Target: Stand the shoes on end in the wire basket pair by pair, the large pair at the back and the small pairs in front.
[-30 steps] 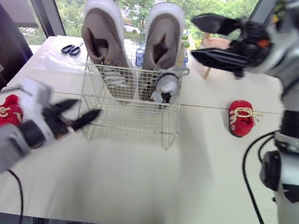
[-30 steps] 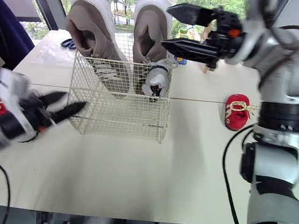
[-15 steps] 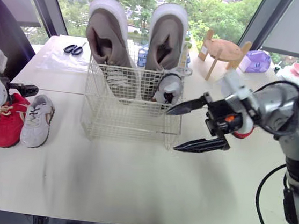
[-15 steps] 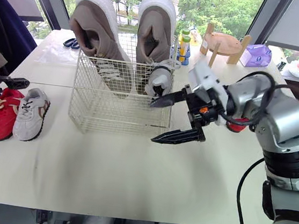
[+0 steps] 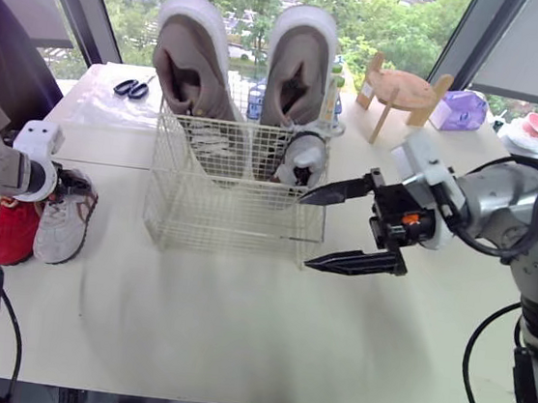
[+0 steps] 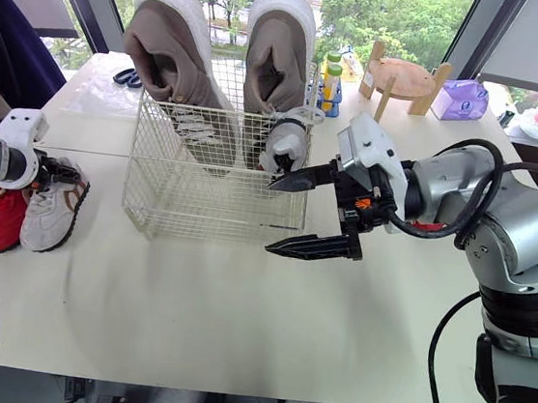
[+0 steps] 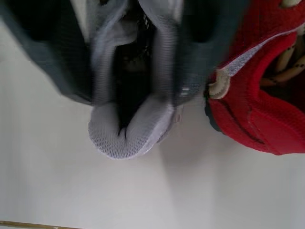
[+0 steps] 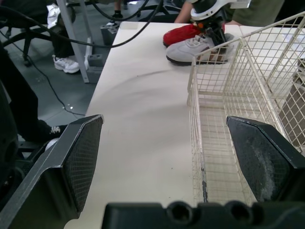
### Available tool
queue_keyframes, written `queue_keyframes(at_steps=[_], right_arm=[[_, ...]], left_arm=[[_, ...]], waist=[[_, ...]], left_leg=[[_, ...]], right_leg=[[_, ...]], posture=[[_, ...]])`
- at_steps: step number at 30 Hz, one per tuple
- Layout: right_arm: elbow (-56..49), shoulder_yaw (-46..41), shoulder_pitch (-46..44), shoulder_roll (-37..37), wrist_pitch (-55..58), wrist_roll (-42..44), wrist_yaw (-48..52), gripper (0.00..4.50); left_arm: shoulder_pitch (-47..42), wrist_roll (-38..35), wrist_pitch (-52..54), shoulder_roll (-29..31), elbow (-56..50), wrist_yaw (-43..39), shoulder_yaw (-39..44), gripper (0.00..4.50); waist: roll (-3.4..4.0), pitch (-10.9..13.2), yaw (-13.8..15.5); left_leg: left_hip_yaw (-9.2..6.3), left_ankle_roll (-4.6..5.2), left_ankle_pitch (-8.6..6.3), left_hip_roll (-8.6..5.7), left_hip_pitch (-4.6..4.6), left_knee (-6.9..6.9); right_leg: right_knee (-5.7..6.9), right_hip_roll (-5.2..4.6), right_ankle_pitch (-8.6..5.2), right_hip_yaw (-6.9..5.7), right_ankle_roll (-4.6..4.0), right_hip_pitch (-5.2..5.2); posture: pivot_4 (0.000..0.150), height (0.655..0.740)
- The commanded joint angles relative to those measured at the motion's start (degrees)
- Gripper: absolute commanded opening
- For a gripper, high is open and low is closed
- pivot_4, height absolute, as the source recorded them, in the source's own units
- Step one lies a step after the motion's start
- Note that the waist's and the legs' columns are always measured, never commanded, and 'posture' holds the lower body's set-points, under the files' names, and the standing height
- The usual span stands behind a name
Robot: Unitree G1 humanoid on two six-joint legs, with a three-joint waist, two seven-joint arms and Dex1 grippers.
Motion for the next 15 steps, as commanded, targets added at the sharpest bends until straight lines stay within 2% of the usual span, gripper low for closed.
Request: queue_keyframes(at_steps=[1,2,3,8,10,12,15], right_arm=[[-1.5,-2.3,-0.2,-0.6,0.0,1.3,-1.2,4.50],[-1.6,-2.3,-0.2,-0.7,0.0,1.4,-1.3,4.50],[-1.6,-2.3,-0.2,-0.7,0.0,1.5,-1.4,4.50],[-1.3,-2.3,0.0,-1.4,-0.3,1.7,-1.4,4.50],[-0.6,-2.3,0.1,-1.7,-0.6,1.7,-1.1,4.50],[0.9,-2.7,-0.2,-1.8,-0.6,1.9,-0.9,4.50],[3.3,-4.3,-1.1,-1.5,0.4,2.9,-1.9,4.50]], left_arm=[[-1.7,4.9,-2.3,-1.6,4.4,-2.4,0.0,0.61],[-2.2,5.8,-2.6,-1.9,5.1,-2.9,0.2,0.17],[-2.7,6.5,-2.6,-2.2,5.6,-3.4,0.5,0.03],[-4.1,7.6,0.8,-0.9,2.4,-3.2,4.6,0.03],[-3.7,5.0,6.2,0.7,-7.4,-1.7,10.6,0.03],[-2.1,2.8,14.1,0.8,-23.8,2.5,21.1,0.03],[1.9,2.6,22.6,-4.0,-47.8,7.6,33.3,0.03]], waist=[[0.00,0.0,0.2],[0.00,0.0,0.2],[0.00,0.0,0.2],[-0.01,0.0,0.0],[-0.21,0.1,0.0],[-0.51,0.2,-0.1],[-0.59,0.2,-0.2]], left_leg=[[-0.01,0.00,0.00,0.00,0.00,0.04],[-0.04,0.00,0.00,0.01,0.01,0.08],[-0.05,0.00,0.00,0.02,0.01,0.12],[-0.10,0.01,0.00,0.06,0.01,0.22],[-0.11,0.01,0.00,0.06,-0.02,0.23],[-0.20,0.01,0.00,0.10,-0.18,0.32],[-0.33,0.01,-0.01,0.09,-1.00,0.81]], right_leg=[[0.03,0.00,0.00,0.00,0.00,0.02],[0.06,0.00,0.00,-0.01,0.01,0.04],[0.07,0.00,0.00,-0.01,0.01,0.07],[0.16,0.01,0.01,0.00,0.03,0.08],[0.18,0.01,0.02,-0.01,0.04,0.05],[0.26,0.02,0.02,-0.02,0.05,-0.07],[0.64,-0.05,0.12,0.00,0.20,-0.67]], posture=[[0.150,0.7400],[0.150,0.7400],[0.150,0.7400],[0.150,0.7400],[0.150,0.7400],[0.150,0.7400],[0.150,0.7400]])
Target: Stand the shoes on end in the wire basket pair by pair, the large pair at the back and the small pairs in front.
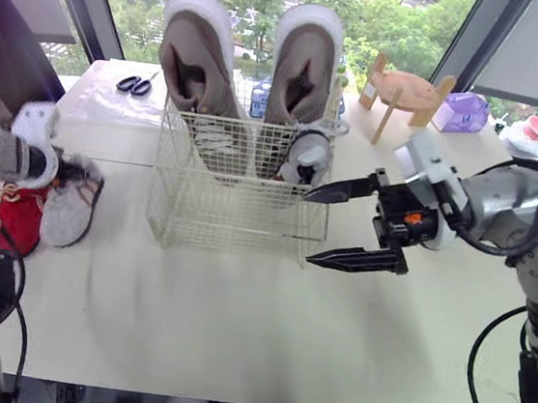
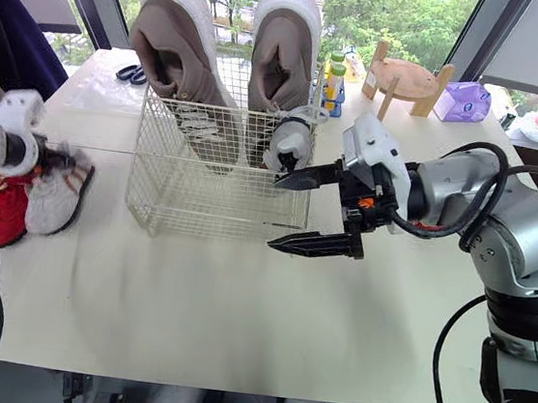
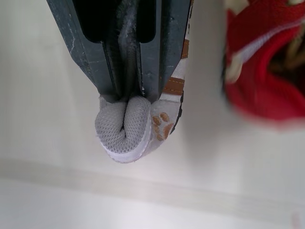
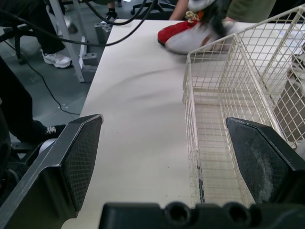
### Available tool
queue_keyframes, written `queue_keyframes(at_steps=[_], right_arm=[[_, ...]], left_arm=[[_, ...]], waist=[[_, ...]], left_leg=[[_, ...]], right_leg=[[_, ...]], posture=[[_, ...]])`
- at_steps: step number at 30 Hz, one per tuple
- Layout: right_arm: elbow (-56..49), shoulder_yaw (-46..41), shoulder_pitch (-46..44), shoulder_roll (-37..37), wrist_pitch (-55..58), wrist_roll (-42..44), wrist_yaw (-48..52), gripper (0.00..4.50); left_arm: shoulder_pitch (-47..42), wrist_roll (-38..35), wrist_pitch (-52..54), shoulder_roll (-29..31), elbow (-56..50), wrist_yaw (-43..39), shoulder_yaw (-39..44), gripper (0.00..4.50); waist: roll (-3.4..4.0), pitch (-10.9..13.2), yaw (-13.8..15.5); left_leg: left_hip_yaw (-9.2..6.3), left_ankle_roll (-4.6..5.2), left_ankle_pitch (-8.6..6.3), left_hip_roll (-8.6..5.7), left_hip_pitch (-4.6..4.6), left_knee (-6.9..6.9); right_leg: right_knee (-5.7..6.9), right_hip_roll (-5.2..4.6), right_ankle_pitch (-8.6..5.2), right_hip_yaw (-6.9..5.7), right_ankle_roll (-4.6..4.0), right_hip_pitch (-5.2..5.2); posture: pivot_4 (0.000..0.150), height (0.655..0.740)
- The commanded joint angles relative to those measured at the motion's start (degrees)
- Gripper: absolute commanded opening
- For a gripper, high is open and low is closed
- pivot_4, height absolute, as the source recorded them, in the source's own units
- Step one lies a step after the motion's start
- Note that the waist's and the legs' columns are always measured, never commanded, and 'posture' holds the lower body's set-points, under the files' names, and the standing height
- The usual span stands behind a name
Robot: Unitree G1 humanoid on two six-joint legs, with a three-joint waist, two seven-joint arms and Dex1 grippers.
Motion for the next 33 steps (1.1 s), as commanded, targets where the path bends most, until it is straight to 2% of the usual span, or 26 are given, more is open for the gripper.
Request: queue_keyframes(at_steps=[1,3,5,7,11,14,18,25,33], right_arm=[[2.4,-3.8,-1.7,-0.1,0.6,1.8,-1.0,4.50],[4.5,-4.3,-2.5,0.4,0.9,2.1,-1.5,4.50],[6.3,-3.8,-3.1,0.6,0.7,1.6,-1.4,4.50],[8.8,-2.6,-4.0,1.0,-0.3,0.2,-0.4,4.50],[14.1,0.1,-6.6,2.4,-2.0,-2.9,1.3,4.50],[16.3,1.4,-8.0,3.7,-2.1,-4.1,1.7,4.50],[15.9,2.0,-8.6,3.6,0.0,-4.5,1.7,4.50],[13.0,-0.1,-7.7,1.5,4.2,-3.1,0.5,4.50],[11.9,-1.4,-7.1,0.6,6.3,-2.3,-0.7,4.50]], left_arm=[[2.5,-0.6,8.0,-3.4,-28.5,5.4,14.0,0.03],[3.9,-2.9,6.5,-5.7,-43.0,4.9,19.7,0.03],[2.8,-5.8,2.2,-8.1,-51.7,3.8,24.7,0.03],[-1.5,-12.1,0.9,-16.0,-58.8,3.6,31.3,0.03],[1.1,-10.9,-7.8,-28.7,-68.3,10.7,22.3,0.03],[4.9,-9.3,-18.0,-34.9,-68.2,11.9,15.3,0.03],[9.8,-10.0,-30.1,-42.2,-64.9,11.9,12.2,0.03],[18.5,0.7,-52.2,-42.5,-55.6,9.4,-0.4,0.03],[27.2,10.0,-67.7,-46.2,-49.1,12.4,-9.3,0.03]], waist=[[0.03,0.0,0.0],[0.04,0.0,-0.1],[0.00,0.0,0.0],[0.03,0.0,0.3],[0.11,-0.1,0.6],[0.12,-0.1,0.4],[0.13,-0.1,0.2],[0.14,-0.1,0.5],[0.17,-0.1,0.6]], left_leg=[[0.05,0.01,0.00,-0.10,0.02,0.00],[0.15,0.03,-0.02,-0.19,0.12,-0.01],[0.14,0.02,-0.02,-0.16,0.12,0.00],[0.08,-0.06,0.02,-0.10,0.12,0.00],[0.11,-0.08,0.03,-0.18,0.48,-0.03],[0.09,-0.07,0.02,-0.19,0.73,-0.02],[0.20,0.00,-0.02,-0.14,0.87,-0.06],[0.27,0.06,-0.04,-0.13,0.88,-0.07],[0.30,0.27,-0.16,-0.15,0.89,-0.01]], right_leg=[[0.01,-0.16,0.01,0.01,0.03,0.01],[-0.13,-0.25,0.02,0.02,0.04,0.08],[-0.17,-0.23,0.02,0.02,0.03,0.08],[-0.16,-0.19,0.03,0.01,0.01,0.06],[-0.20,-0.23,0.04,-0.02,0.01,0.47],[-0.27,-0.18,0.04,-0.01,0.01,0.74],[-0.27,-0.16,0.04,0.05,0.00,0.79],[-0.33,-0.14,0.03,0.05,0.00,0.82],[-0.76,-0.20,0.07,0.05,-0.01,1.03]], posture=[[0.150,0.7400],[0.150,0.7400],[0.150,0.7400],[0.150,0.7400],[0.150,0.7400],[0.150,0.7400],[0.150,0.7400],[0.150,0.7400],[0.150,0.7400]])
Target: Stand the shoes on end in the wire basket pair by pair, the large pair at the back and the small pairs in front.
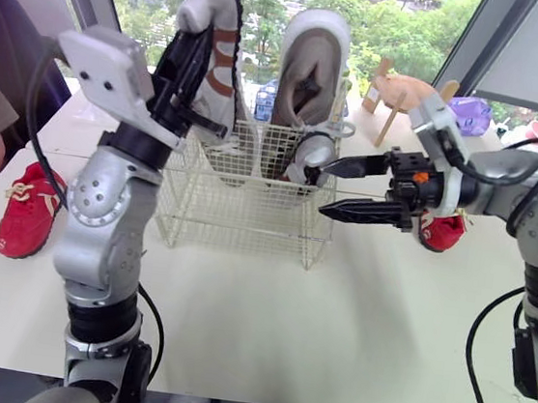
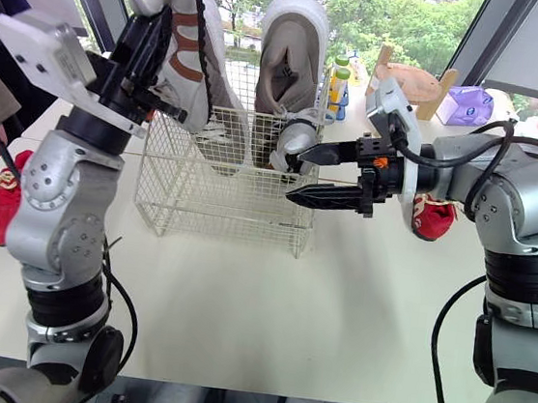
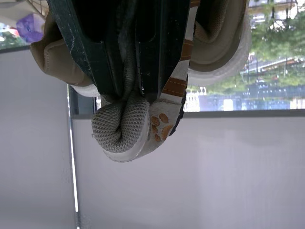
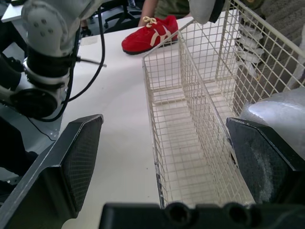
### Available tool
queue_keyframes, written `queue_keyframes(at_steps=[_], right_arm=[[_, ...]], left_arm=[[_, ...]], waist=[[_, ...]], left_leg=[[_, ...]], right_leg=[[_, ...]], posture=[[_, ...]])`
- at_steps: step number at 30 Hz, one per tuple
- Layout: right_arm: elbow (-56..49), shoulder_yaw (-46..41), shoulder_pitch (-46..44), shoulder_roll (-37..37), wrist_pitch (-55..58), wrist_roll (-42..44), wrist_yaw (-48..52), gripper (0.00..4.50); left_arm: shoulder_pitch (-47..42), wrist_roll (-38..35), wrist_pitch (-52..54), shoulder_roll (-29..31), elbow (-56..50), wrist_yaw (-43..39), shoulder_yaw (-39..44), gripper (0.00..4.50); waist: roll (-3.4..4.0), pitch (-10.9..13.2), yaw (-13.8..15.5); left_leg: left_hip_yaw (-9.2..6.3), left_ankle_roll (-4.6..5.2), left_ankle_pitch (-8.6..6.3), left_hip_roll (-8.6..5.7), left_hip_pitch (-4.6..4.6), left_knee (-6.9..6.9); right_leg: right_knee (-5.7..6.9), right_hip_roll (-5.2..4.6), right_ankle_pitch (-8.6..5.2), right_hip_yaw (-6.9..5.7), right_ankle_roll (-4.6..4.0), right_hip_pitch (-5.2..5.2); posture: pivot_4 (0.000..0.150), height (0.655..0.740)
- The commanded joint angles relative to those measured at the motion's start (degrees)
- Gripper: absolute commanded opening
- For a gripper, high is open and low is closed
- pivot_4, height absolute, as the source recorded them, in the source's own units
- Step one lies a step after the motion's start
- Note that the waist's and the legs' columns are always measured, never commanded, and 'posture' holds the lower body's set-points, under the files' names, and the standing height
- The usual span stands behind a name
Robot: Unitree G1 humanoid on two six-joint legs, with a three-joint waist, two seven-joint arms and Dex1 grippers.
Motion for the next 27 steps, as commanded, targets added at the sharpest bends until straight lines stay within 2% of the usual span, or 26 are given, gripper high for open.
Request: queue_keyframes(at_steps=[1,3,10,13,17,21,25,27], right_arm=[[-1.6,-2.7,-0.4,-0.8,0.2,1.1,-0.4,4.50],[-1.7,-2.8,-0.4,-0.8,0.4,1.2,-0.6,4.50],[-1.5,-2.2,-0.3,-0.3,0.1,1.2,-1.1,4.50],[-1.4,-2.2,-0.2,-0.3,-0.1,1.1,-1.1,4.50],[-1.0,-2.1,0.1,-0.7,-0.6,0.7,-0.8,4.50],[-0.8,-2.0,1.1,-0.3,-1.4,0.3,-0.8,4.50],[-1.2,-2.5,2.4,-0.4,-2.0,0.1,-1.0,4.50],[-1.2,-3.3,3.3,-0.7,-2.2,0.1,-1.3,4.50]], left_arm=[[3.7,5.0,-7.0,-1.8,2.9,2.0,-4.1,0.03],[7.2,8.2,-11.5,-2.3,5.4,2.1,-7.3,0.03],[13.8,10.9,-21.5,-5.0,15.2,3.0,-10.2,0.03],[14.5,8.5,-21.2,-6.4,16.6,3.7,-8.6,0.03],[14.7,3.4,-16.5,-6.7,12.6,4.7,-5.1,0.03],[16.2,0.8,-12.0,-4.2,8.3,2.5,-5.5,1.72],[18.7,-2.1,-3.3,0.2,0.4,1.0,-5.6,3.62],[20.8,-4.2,2.5,3.0,-4.7,1.1,-4.2,3.62]], waist=[[0.00,0.0,0.0],[0.04,0.0,0.0],[0.06,0.0,-0.1],[0.11,-0.1,-0.1],[0.11,-0.1,-0.2],[0.11,-0.1,-0.1],[0.12,-0.1,-0.1],[0.12,-0.1,-0.1]], left_leg=[[0.00,0.00,0.00,0.00,0.00,0.00],[0.00,0.00,0.00,0.00,0.00,0.00],[0.00,0.05,-0.03,0.04,0.01,-0.01],[0.01,0.07,-0.04,0.05,0.01,-0.02],[0.01,0.08,-0.05,0.05,0.01,-0.02],[0.01,0.09,-0.06,0.08,0.01,-0.03],[0.01,0.09,-0.06,0.07,0.01,-0.03],[0.01,0.09,-0.06,0.06,0.00,-0.02]], right_leg=[[0.00,0.00,0.00,0.00,0.00,0.00],[0.00,0.00,0.00,0.00,0.00,0.00],[-0.01,0.00,0.01,0.00,0.01,-0.01],[-0.02,-0.02,0.00,0.00,0.00,-0.01],[-0.04,-0.04,0.01,0.00,0.01,-0.01],[-0.03,0.00,0.01,0.00,0.02,-0.03],[-0.03,0.01,0.00,-0.01,0.00,-0.03],[-0.03,0.00,0.00,-0.01,0.00,-0.02]], posture=[[0.150,0.7400],[0.150,0.7400],[0.150,0.7400],[0.150,0.7400],[0.150,0.7400],[0.150,0.7400],[0.150,0.7400],[0.150,0.7400]])
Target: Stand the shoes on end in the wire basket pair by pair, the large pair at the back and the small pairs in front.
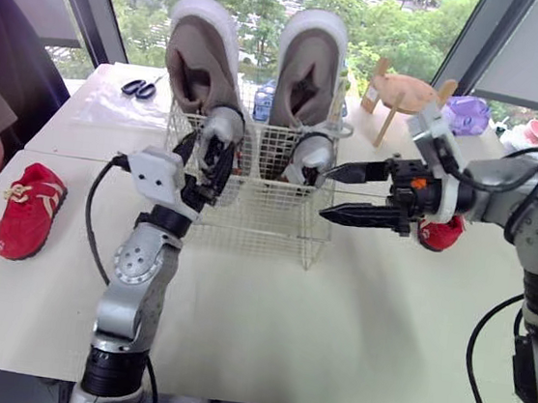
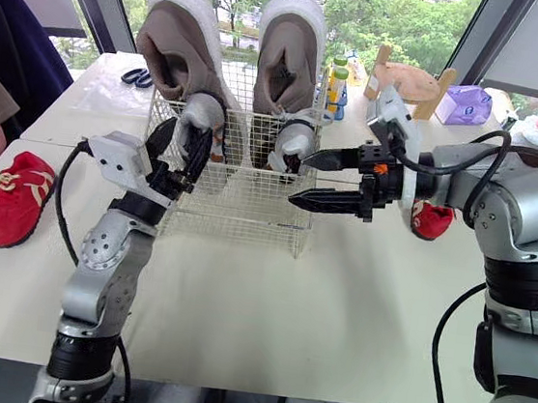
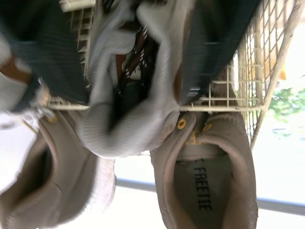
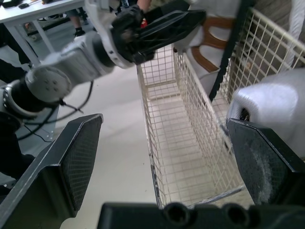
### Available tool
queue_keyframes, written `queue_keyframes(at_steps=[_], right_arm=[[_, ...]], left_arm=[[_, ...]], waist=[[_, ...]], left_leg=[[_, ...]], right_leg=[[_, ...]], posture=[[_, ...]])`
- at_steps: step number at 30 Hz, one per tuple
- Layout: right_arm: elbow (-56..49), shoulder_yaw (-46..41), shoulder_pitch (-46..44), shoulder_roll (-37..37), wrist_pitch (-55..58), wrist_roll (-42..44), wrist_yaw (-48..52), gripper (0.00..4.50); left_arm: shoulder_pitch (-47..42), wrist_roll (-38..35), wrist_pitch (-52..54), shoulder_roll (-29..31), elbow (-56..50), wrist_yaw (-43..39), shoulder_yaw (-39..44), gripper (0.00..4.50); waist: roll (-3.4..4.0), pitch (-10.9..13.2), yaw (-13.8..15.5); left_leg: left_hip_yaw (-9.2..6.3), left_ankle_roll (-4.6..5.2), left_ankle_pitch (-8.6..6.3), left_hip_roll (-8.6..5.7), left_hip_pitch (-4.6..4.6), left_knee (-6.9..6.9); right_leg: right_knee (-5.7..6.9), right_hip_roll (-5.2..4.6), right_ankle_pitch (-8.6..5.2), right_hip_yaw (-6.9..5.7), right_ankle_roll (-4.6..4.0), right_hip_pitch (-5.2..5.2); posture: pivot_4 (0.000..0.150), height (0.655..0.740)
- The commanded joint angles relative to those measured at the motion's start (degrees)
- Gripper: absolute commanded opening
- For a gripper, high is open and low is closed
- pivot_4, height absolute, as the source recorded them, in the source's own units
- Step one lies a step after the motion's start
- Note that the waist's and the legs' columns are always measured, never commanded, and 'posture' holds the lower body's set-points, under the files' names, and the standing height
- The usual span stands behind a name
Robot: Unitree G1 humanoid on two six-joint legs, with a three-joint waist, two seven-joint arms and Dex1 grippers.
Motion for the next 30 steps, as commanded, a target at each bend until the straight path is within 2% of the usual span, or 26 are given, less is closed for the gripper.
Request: queue_keyframes(at_steps=[1,5,10,12,15,16,20,23,27,30], right_arm=[[-0.7,-3.4,1.1,-1.2,-1.4,0.0,-0.6,4.50],[0.5,-4.6,2.8,-1.6,-2.4,-0.8,-1.7,4.50],[0.9,-6.0,5.6,-1.8,-2.1,-0.8,-3.0,4.50],[1.6,-7.4,6.8,-1.8,-1.8,-0.5,-3.9,4.50],[6.3,-13.5,7.2,-1.8,-2.2,-0.2,-8.1,4.50],[8.0,-14.7,7.2,-2.1,-4.8,-2.3,-10.0,4.50],[13.1,-16.5,7.4,-2.7,-13.0,-9.2,-15.9,4.50],[14.2,-17.0,9.7,-2.3,-17.9,-13.1,-19.1,4.50],[9.3,-24.3,17.1,6.7,-24.3,-17.5,-36.8,4.50],[4.7,-28.4,22.6,12.0,-24.1,-17.9,-44.2,4.50]], left_arm=[[3.9,-5.8,10.3,5.1,-11.9,-0.9,3.4,3.62],[8.3,-12.6,20.1,11.3,-18.2,-1.2,9.3,3.62],[8.5,-21.7,25.3,14.1,-15.7,-0.5,19.9,3.62],[9.6,-27.9,27.1,15.5,-15.5,-2.5,22.9,3.62],[12.2,-41.2,30.9,20.2,-17.5,-6.4,26.8,4.43],[13.1,-46.0,32.6,22.4,-17.9,-7.1,27.2,4.43],[15.2,-55.9,36.4,28.9,-18.6,-9.1,24.3,4.43],[14.0,-55.2,35.3,29.2,-18.8,-7.5,20.5,4.43],[11.9,-53.4,34.2,24.1,-20.8,-4.2,9.8,4.43],[11.1,-51.4,33.5,20.2,-21.7,-2.7,3.3,4.43]], waist=[[0.00,0.0,0.0],[0.04,0.0,-0.1],[0.04,0.0,0.0],[0.04,0.0,0.0],[0.05,0.0,0.0],[0.04,0.0,0.0],[0.09,0.0,-0.1],[0.16,0.0,-0.1],[0.14,0.0,0.1],[0.22,0.0,0.0]], left_leg=[[0.00,0.00,0.00,0.00,0.00,0.00],[-0.02,0.02,-0.01,0.04,0.01,-0.02],[-0.03,0.01,-0.01,0.04,0.03,0.02],[-0.02,0.01,-0.01,0.02,0.03,0.02],[-0.01,0.01,-0.01,0.02,0.03,0.01],[-0.01,0.01,-0.01,0.01,0.03,0.02],[-0.01,0.01,-0.01,0.00,0.05,0.02],[0.06,0.01,-0.01,0.00,0.08,0.01],[0.09,0.00,0.00,0.00,0.09,-0.02],[0.06,0.00,0.00,-0.03,0.10,-0.02]], right_leg=[[0.00,0.00,0.00,0.00,0.00,0.00],[-0.01,0.01,-0.04,0.00,-0.07,0.00],[-0.02,0.03,-0.12,-0.02,-0.21,0.05],[-0.02,0.03,-0.11,-0.02,-0.20,0.05],[-0.02,0.02,-0.11,-0.01,-0.19,0.05],[-0.02,0.00,-0.12,-0.01,-0.20,0.05],[-0.04,-0.01,-0.13,0.01,-0.23,0.07],[-0.04,0.01,-0.14,0.04,-0.24,0.07],[-0.03,0.04,-0.13,0.08,-0.23,0.09],[-0.04,0.04,-0.12,0.10,-0.21,0.16]], posture=[[0.150,0.7400],[0.150,0.7400],[0.150,0.7400],[0.150,0.7400],[0.150,0.7400],[0.150,0.7400],[0.150,0.7400],[0.150,0.7400],[0.150,0.7400],[0.150,0.7400]])
